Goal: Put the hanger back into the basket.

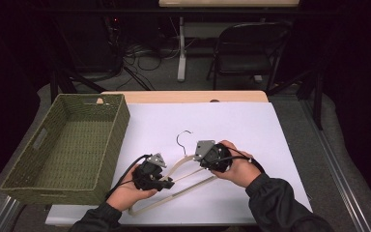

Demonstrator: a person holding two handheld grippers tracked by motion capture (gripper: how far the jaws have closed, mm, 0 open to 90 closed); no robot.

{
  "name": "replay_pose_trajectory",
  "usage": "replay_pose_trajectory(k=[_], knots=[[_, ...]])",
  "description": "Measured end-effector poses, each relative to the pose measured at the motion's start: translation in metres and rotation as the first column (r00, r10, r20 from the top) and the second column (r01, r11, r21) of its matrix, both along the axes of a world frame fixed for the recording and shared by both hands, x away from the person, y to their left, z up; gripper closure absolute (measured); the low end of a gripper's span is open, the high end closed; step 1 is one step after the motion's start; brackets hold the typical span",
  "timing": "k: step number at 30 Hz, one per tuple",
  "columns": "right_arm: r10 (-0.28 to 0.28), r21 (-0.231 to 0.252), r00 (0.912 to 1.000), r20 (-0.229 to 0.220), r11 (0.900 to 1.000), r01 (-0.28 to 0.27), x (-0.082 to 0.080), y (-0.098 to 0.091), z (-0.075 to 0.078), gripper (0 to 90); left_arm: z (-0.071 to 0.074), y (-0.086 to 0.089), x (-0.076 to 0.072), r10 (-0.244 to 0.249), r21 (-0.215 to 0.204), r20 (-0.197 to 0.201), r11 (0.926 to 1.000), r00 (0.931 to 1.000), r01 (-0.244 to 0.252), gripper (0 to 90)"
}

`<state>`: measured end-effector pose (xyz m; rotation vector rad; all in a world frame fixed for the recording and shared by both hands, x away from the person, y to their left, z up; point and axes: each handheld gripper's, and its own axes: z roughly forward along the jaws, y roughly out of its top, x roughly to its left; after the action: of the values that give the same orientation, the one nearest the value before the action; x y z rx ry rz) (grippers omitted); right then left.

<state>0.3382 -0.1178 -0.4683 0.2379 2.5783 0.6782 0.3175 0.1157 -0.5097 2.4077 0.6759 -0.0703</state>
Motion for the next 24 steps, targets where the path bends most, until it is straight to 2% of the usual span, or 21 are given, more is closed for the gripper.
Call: replay_pose_trajectory(k=[3,4,5,6,7,10,12,15,16,17,23,24], knots=[[0.001,0.002,1.0000,-0.001,1.0000,-0.001,0.000,0.000,0.000,75.7,0.000,0.001,0.001,-0.004,-0.006,-0.009,1.0000,1.0000,0.004,80.4],[-0.004,0.004,1.0000,-0.004,1.0000,0.004,-0.001,-0.001,0.000,72.1,0.000,0.001,0.001,-0.002,-0.011,-0.017,0.9999,0.9998,0.002,81.2],[-0.004,0.004,1.0000,-0.004,1.0000,0.004,-0.001,-0.001,0.000,72.1,-0.001,0.001,0.001,-0.004,-0.016,-0.023,0.9999,0.9997,0.004,81.2],[-0.010,0.010,0.9999,0.004,0.9999,0.010,-0.001,-0.001,0.001,60.1,0.000,0.001,0.002,-0.006,-0.018,-0.028,0.9998,0.9996,0.006,82.1],[-0.022,0.017,0.9997,0.011,0.9996,0.022,-0.002,-0.002,0.001,55.8,0.000,0.001,0.001,-0.012,-0.021,-0.033,0.9997,0.9994,0.011,82.4],[-0.030,0.044,0.9993,0.021,0.9986,0.029,-0.008,-0.009,0.006,47.9,0.001,0.001,-0.001,-0.023,-0.045,-0.052,0.9988,0.9984,0.020,86.2],[-0.035,0.081,0.9992,0.020,0.9962,0.033,-0.014,-0.017,0.012,44.0,0.003,0.001,-0.002,-0.018,-0.040,-0.045,0.9991,0.9988,0.016,86.9],[-0.044,0.123,0.9990,0.011,0.9915,0.042,-0.023,-0.030,0.020,41.6,0.007,0.006,-0.001,0.000,-0.075,-0.052,0.9972,0.9986,-0.004,87.0],[-0.054,0.120,0.9985,0.012,0.9914,0.052,-0.025,-0.033,0.021,41.4,0.008,0.007,-0.001,0.006,-0.086,-0.050,0.9963,0.9987,-0.010,87.1],[-0.064,0.138,0.9979,0.009,0.9885,0.062,-0.027,-0.037,0.023,41.2,0.008,0.007,-0.001,0.006,-0.086,-0.050,0.9963,0.9987,-0.010,87.1],[-0.105,0.161,0.9945,0.007,0.9816,0.102,-0.032,-0.059,0.029,40.5,0.028,0.023,-0.009,0.051,-0.117,-0.007,0.9918,0.9987,-0.052,87.2],[-0.108,0.177,0.9941,0.013,0.9787,0.104,-0.033,-0.061,0.029,40.5,0.035,0.029,-0.012,0.069,-0.122,0.008,0.9902,0.9976,-0.067,87.3]])
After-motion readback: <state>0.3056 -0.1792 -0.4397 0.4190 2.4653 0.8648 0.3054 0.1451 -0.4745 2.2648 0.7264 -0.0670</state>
